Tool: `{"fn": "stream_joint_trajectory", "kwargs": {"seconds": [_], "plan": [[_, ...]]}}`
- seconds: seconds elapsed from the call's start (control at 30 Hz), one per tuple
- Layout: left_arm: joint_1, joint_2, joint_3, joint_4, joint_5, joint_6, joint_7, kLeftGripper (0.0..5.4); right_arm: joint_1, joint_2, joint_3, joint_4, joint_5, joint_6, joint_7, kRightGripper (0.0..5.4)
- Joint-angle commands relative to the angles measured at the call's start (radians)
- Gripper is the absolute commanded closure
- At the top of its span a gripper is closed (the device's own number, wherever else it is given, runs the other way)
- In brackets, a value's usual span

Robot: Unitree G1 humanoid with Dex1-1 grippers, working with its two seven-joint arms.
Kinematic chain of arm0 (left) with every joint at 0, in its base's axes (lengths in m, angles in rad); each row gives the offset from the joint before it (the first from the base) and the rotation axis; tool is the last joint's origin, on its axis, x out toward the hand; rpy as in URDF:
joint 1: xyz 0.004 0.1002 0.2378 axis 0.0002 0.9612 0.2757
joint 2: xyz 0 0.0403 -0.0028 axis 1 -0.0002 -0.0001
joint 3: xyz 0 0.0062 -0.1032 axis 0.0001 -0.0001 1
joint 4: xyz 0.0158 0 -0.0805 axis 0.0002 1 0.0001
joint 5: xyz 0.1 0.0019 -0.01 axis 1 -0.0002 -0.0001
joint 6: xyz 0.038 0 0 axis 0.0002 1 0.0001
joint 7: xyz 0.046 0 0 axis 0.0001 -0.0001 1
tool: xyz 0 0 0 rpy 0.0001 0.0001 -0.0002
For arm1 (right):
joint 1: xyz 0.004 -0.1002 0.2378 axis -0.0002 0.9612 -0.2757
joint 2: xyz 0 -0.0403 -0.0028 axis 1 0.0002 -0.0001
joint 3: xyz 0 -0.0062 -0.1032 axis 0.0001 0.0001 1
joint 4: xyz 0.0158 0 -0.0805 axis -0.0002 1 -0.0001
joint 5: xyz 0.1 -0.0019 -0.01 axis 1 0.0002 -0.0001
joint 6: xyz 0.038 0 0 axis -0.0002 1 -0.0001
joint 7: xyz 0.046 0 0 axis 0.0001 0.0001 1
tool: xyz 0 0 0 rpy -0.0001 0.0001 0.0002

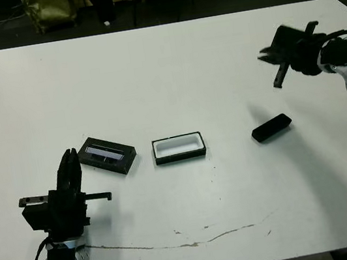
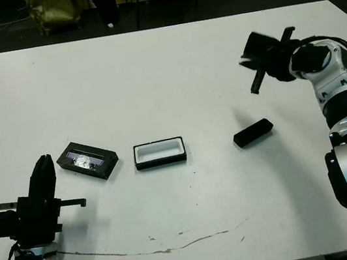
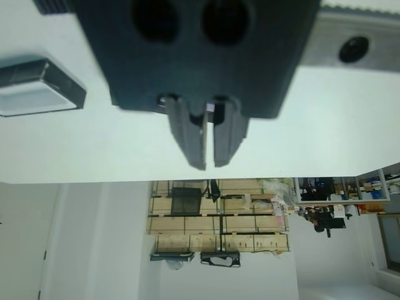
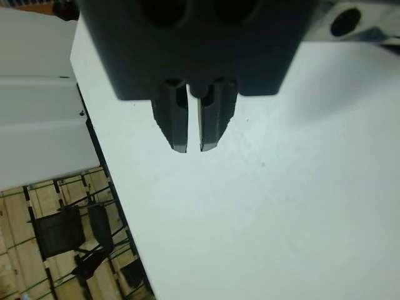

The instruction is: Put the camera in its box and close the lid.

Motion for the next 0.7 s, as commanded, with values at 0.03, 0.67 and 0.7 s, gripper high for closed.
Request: {"fn": "stream_joint_trajectory", "kwargs": {"seconds": [0.03,0.67,0.7], "plan": [[0.015,0.009,-0.002,0.006,0.005,0.018,-0.003,5.38,-0.01,-0.024,0.039,0.008,-0.046,-0.032,0.042,5.4],[0.021,0.001,-0.009,-0.03,0.033,0.058,0.023,5.38,0.032,-0.051,0.03,-0.008,-0.034,0.013,0.172,5.4],[0.024,0.0,-0.011,-0.038,0.032,0.068,0.024,5.38,0.035,-0.051,0.034,-0.007,-0.037,0.009,0.17,5.4]]}}
